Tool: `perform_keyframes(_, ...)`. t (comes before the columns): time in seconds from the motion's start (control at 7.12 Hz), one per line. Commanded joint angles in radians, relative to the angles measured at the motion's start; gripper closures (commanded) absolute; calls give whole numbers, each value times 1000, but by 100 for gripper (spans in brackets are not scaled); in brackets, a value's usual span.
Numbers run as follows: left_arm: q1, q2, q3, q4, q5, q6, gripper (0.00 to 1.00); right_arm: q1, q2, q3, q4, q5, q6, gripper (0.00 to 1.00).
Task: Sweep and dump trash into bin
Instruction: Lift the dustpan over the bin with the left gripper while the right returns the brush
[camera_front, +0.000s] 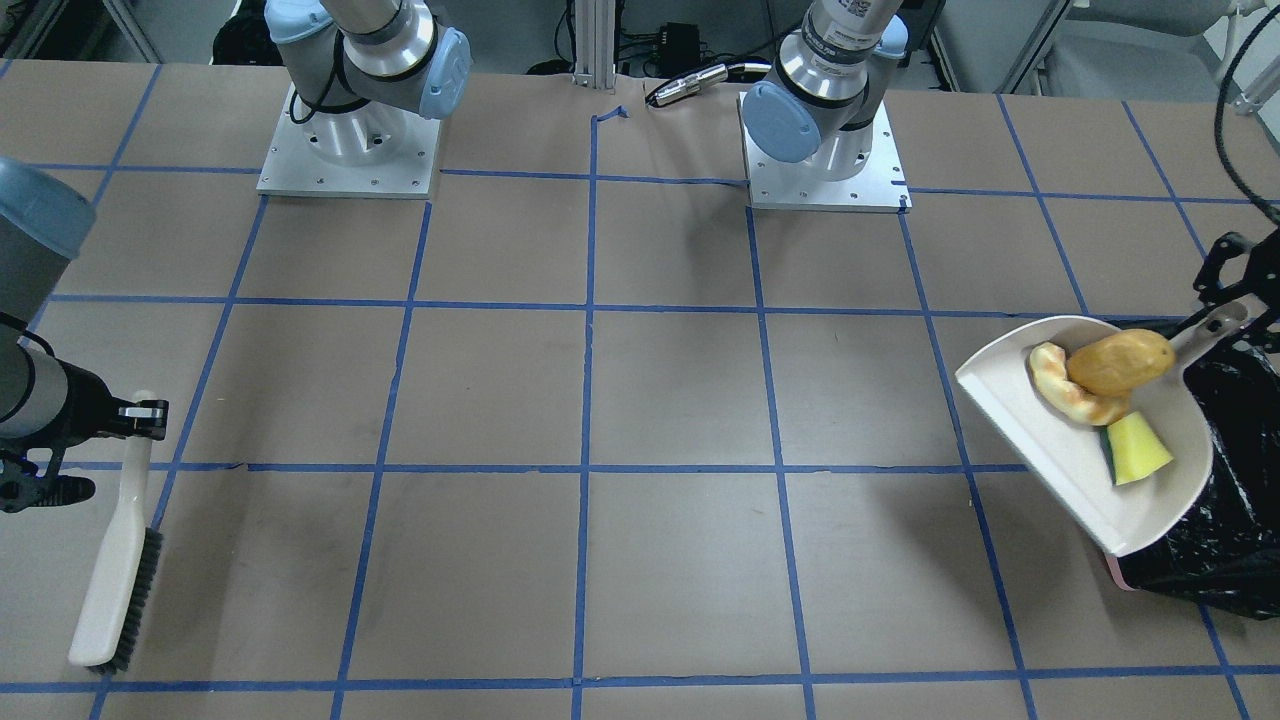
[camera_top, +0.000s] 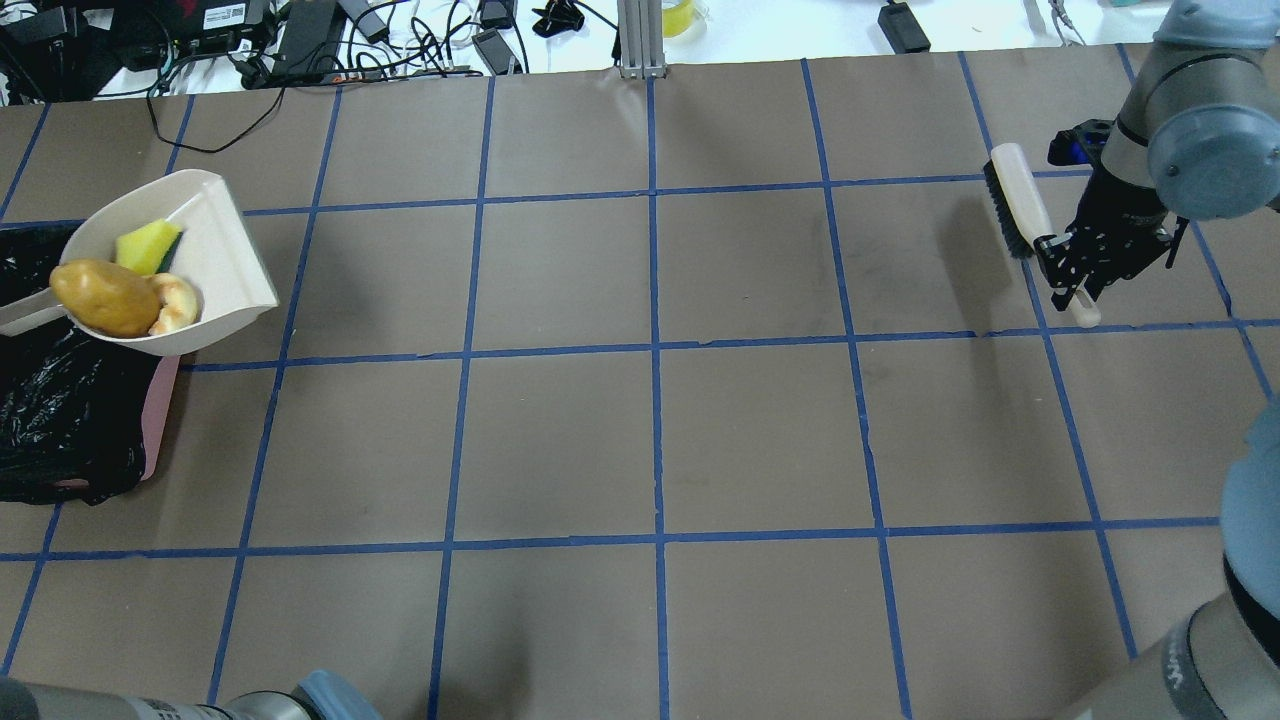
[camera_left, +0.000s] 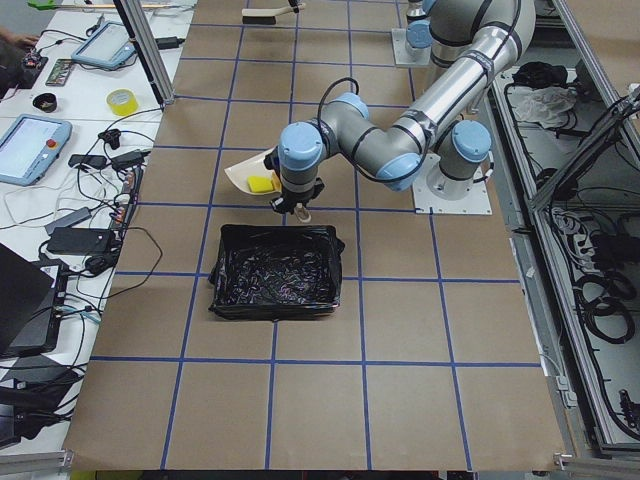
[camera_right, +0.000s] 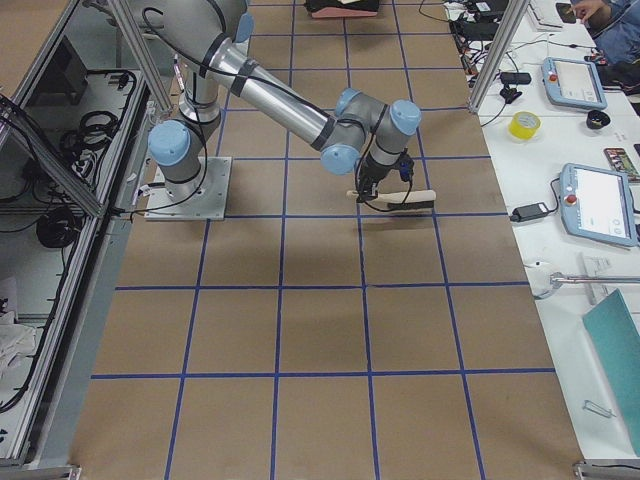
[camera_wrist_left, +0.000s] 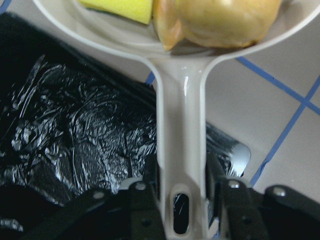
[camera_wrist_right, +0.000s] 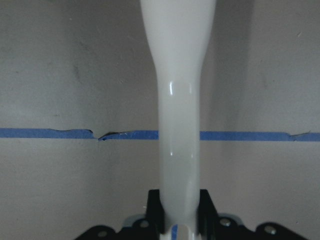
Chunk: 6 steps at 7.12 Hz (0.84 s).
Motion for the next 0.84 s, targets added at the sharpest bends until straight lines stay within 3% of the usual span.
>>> perform_keyframes(0.0, 63, -48, 152, -60, 113, -1, 100, -8, 3, 26, -7, 5, 6, 100)
perform_keyframes(0.14, 95, -78, 209, -58, 181, 4, 100, -8, 3, 25, -10, 5, 6, 100)
perform_keyframes(0.28, 104, -113, 261, -26, 259, 33, 100, -8, 3, 26, -8, 5, -3, 49)
perform_keyframes(0.42, 104, -131, 289, 4, 357, 54, 100, -8, 3, 26, -11, 8, -3, 16)
perform_keyframes(0.56, 95, -132, 292, 20, 434, 108, 100, -8, 3, 26, -20, 8, -1, 2)
perform_keyframes(0.7, 36, -141, 285, 90, 570, 181, 100, -8, 0, 23, -57, 5, 6, 1)
